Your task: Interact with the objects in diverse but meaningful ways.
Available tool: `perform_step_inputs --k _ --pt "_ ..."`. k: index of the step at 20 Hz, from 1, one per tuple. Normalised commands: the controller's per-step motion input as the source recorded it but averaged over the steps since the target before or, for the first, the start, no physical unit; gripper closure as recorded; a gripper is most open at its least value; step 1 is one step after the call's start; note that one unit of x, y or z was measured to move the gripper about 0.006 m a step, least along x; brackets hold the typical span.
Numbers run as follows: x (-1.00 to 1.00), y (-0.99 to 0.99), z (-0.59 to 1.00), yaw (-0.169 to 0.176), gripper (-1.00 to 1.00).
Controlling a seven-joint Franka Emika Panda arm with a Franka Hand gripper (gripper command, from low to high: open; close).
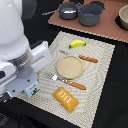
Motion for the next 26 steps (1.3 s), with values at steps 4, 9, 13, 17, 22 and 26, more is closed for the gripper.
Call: perform_step_inputs --k 4,9,13,17,22,26 --pt "0.53 0.12 -0.03 0.01 1.0" --pt "0.49 -0.01 -0.08 0.0 1.0" --pt "0.4 -0.12 -0.03 0.0 -1.0" --pt "0.35 -0.11 0.22 0.0 -1.0" --pt "0.49 -0.04 0.83 0.0 -1.0" --pt "0.64 -0.25 1.0 -0.024 -1.0"
